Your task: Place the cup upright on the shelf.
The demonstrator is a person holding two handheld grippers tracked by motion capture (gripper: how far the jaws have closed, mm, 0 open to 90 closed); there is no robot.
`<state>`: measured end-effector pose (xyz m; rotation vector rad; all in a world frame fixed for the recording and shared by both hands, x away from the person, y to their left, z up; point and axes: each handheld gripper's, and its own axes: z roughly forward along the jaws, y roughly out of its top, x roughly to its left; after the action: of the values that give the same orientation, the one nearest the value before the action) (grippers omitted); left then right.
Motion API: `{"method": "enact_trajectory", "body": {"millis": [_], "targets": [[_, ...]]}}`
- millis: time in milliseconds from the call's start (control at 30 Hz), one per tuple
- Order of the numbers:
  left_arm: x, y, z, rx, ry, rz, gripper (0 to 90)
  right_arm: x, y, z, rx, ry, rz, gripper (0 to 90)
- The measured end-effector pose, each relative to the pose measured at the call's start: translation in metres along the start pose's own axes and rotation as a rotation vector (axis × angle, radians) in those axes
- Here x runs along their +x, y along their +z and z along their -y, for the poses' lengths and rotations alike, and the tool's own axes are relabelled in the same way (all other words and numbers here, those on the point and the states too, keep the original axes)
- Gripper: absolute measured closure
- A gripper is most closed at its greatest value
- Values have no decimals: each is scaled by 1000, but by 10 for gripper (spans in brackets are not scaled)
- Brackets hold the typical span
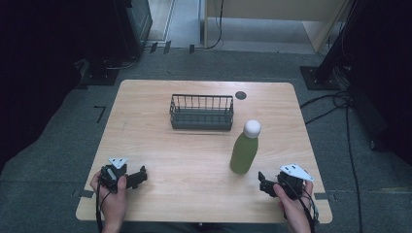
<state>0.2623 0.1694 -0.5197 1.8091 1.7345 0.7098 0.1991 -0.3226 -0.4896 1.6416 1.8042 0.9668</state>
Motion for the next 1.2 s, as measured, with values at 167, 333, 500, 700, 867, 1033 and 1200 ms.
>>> {"method": "enact_trajectory", "body": {"millis": [167,333,500,700,867,1033,1200], "targets": [[0,0,0,0,0,0,0,9,-1,-2,-7,-10,-23,60],[0,0,0,0,0,0,0,16,-1,-4,-10,-23,-40,59],[0,0,0,0,0,0,0,20,-2,-6,-13,-34,-52,60],[0,0,0,0,0,0,0,31,-2,-9,-18,-56,-83,60],[0,0,0,0,0,0,0,39,-2,-12,-20,-67,-112,62],[0,0,0,0,0,0,0,48,-1,-14,-23,-92,-133,64],[0,0,0,0,0,0,0,56,2,-17,-29,-97,-158,64]]}}
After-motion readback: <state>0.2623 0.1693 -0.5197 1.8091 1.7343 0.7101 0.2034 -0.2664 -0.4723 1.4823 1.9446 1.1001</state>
